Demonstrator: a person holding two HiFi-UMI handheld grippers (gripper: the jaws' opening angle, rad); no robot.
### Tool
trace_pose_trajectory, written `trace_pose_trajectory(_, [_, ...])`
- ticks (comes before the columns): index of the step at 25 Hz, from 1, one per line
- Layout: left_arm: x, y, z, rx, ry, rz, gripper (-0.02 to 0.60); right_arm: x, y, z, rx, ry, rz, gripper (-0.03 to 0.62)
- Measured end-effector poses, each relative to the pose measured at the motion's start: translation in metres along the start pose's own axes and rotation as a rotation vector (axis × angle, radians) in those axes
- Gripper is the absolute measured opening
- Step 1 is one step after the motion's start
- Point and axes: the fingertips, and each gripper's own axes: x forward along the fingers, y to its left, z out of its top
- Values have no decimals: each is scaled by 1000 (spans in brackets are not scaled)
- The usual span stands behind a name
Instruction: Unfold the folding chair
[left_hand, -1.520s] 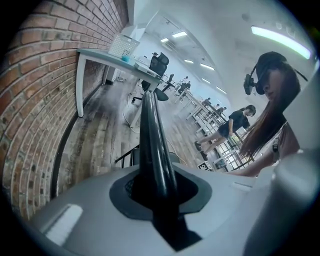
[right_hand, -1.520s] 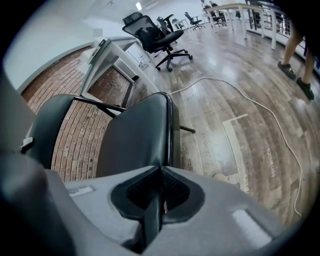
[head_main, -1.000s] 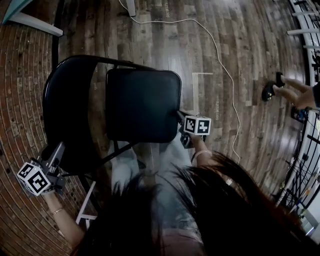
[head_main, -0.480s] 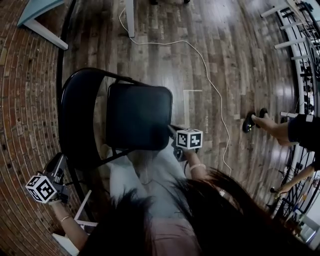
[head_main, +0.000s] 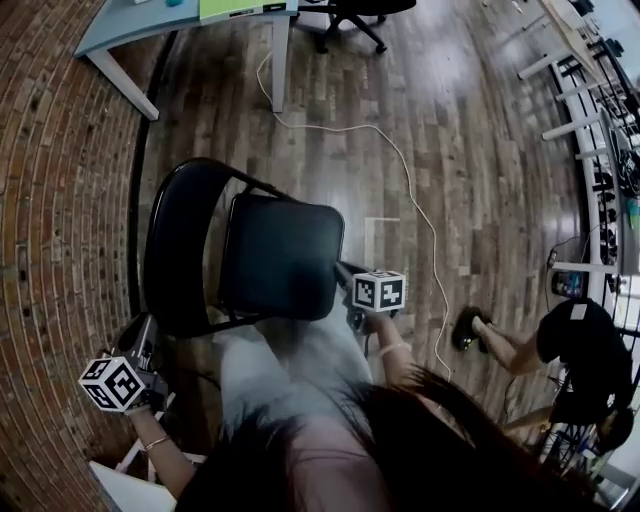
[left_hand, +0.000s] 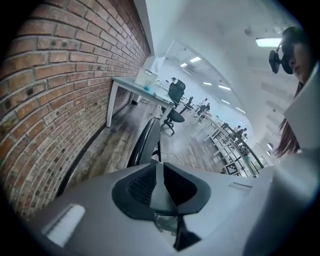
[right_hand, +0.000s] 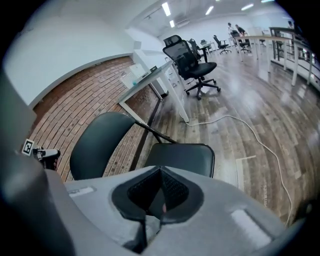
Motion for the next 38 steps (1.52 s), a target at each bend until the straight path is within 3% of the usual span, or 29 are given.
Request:
trace_pose_trajectory(7, [7,-40,11,-47,-81,-25,41,-12,35,33,-115,-23,29,-2])
trace_pose_trajectory(10, [18,-58,18,-35,-111,0,2,-18,49,44,-182,-16,45,-2])
trace_pose_trajectory(18, [56,-132,16,-69,-180,-37,2,-45,66,70,-362,-16,177,0])
trace_pose_trajectory(25, [96,-195,4,-89,-191,-42,2,-58,67,82,-474,-8,254,-2])
trace_pose_trajectory(30, [113,-239,-10,-46,-142,-44,2,-72,78,78,-504,-10,284,-2])
trace_pose_trajectory(38, [99,-249,-38,-65,-133,-31,1,-92,95,54,-526,-25,301,-1])
